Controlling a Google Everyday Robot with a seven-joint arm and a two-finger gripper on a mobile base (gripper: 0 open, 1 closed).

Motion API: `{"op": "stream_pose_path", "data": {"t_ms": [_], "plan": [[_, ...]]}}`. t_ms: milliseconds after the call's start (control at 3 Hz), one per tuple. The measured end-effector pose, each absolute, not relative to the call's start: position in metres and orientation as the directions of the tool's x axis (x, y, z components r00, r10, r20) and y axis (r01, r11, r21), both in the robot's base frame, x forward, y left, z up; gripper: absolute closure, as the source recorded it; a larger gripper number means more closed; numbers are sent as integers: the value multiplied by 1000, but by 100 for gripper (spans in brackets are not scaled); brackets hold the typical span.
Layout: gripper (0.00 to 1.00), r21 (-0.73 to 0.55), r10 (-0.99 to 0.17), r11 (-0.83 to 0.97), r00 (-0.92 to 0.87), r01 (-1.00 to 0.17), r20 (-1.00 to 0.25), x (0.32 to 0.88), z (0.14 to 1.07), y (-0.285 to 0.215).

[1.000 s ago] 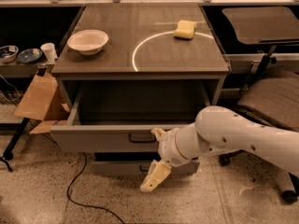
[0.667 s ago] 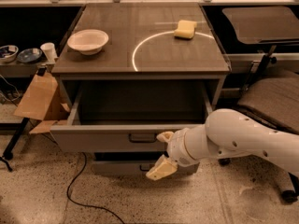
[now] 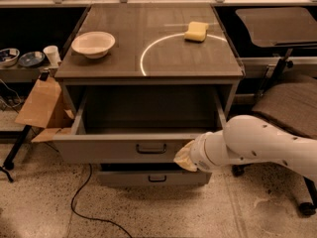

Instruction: Close top drawer

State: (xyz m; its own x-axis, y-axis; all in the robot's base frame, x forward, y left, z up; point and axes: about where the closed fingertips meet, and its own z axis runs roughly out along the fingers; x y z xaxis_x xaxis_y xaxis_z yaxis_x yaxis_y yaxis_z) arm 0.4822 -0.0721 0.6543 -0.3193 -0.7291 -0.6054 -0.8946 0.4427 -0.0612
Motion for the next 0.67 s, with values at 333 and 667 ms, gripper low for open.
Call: {"op": "stream_pose_path", "data": {"t_ms": [333, 667], "plan": [[100, -68, -725, 487, -359, -871, -588, 498, 649, -81], [100, -75, -715, 515, -379, -854, -587, 519, 644, -86]]}}
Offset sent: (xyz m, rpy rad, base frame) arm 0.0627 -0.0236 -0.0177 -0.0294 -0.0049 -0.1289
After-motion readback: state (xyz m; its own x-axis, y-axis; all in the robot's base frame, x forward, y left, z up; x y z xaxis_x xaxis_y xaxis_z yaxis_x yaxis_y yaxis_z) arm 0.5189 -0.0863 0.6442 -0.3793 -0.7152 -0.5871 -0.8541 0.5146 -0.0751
